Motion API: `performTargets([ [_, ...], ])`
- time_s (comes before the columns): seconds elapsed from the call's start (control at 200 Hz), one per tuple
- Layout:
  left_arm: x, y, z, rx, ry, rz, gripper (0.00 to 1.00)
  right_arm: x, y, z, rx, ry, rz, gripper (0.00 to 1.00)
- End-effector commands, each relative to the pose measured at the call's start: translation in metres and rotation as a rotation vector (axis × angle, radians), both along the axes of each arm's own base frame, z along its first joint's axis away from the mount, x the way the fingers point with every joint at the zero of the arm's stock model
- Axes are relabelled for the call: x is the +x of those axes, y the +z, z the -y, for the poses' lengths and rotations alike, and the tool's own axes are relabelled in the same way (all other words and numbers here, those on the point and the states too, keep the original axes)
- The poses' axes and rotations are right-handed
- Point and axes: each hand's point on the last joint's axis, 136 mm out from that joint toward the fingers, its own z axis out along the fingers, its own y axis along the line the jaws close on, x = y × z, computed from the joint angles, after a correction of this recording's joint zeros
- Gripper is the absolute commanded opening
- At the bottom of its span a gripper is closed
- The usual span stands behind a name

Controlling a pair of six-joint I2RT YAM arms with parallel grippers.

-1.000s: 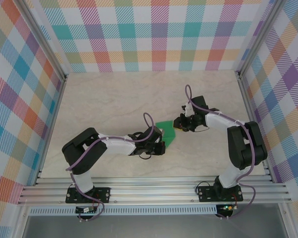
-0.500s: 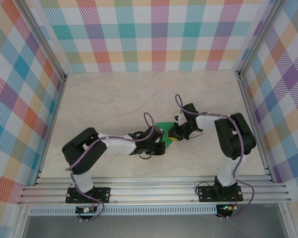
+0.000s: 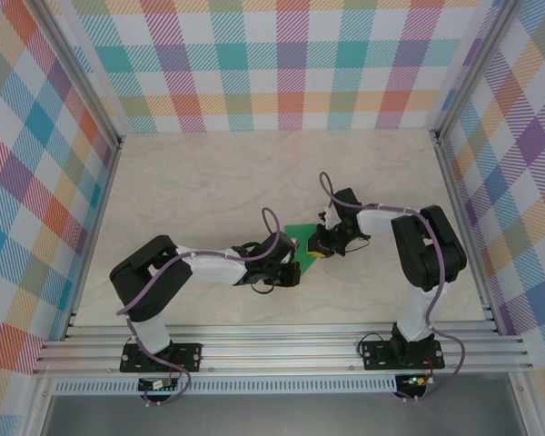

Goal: Fold a paper plane with a square sheet of paper (pick it up from the middle)
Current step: Third fold the triangle at the center of the table.

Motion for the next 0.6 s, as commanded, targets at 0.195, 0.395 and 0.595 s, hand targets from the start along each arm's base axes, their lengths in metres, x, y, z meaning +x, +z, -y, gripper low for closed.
performTargets([
  [0.195, -0.068, -0.045, -0.068, 0.308, -0.103, -0.221, 0.06, -0.001, -0.03, 0.018, -0.133, -0.025, -0.031, 0.1],
  [0.395, -0.077, -0.042, -0.075, 0.353, -0.139, -0.234, 0.06, -0.002, -0.029, 0.018, -0.136, -0.025, -0.032, 0.1],
  [0.595, -0.079, -0.03, -0.079, 0.349, -0.133, -0.207, 0.06, -0.001, -0.023, 0.015, -0.114, -0.019, -0.025, 0.1],
])
